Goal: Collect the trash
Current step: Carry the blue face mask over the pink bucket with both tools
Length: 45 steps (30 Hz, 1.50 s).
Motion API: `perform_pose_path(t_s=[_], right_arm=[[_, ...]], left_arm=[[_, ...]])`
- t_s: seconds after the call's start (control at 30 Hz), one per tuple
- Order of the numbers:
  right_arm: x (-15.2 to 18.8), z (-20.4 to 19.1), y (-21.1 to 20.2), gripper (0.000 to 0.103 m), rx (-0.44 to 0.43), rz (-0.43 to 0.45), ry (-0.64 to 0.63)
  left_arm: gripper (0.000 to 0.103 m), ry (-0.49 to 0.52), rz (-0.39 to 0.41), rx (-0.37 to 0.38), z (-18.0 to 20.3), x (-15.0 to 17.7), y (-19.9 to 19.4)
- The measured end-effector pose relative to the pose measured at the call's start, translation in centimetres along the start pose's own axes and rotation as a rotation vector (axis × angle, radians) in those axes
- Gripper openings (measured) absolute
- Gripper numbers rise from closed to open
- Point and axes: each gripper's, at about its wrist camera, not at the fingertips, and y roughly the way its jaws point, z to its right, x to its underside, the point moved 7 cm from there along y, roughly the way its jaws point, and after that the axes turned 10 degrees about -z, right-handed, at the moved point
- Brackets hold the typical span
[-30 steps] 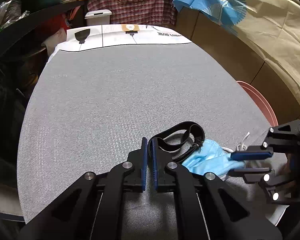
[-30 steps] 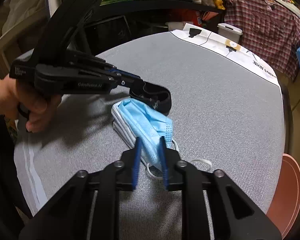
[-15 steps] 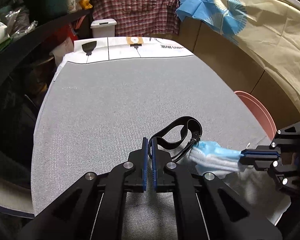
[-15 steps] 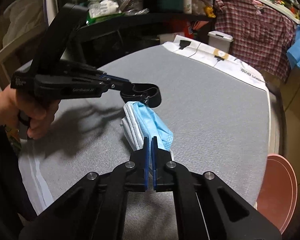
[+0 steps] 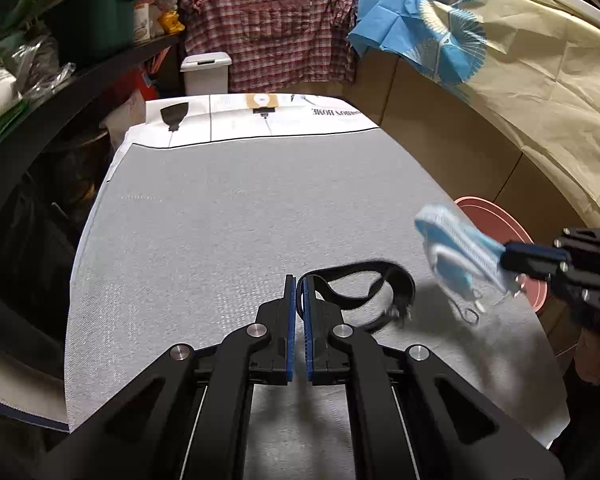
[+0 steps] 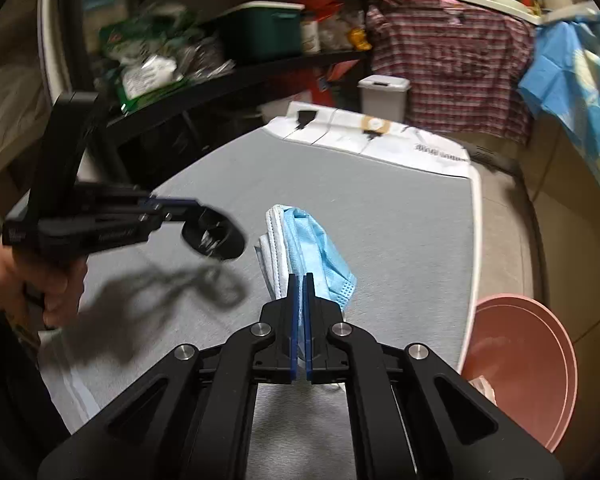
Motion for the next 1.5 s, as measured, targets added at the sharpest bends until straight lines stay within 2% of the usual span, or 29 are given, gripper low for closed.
perform_pose_path(t_s=[0.67,1.5], right_arm=[[-0.2,7.5,-5.3,0.002,0.105,0.103,0.226],[2.3,15.4,-11.3,0.002,0.195,0.18,0.439]], left_arm=[[0.003,0.05,0.047,0.056,5.4,-2.4,-1.0],[0.003,0.153,0.061,0.162,15.8,-5.5,0.1]])
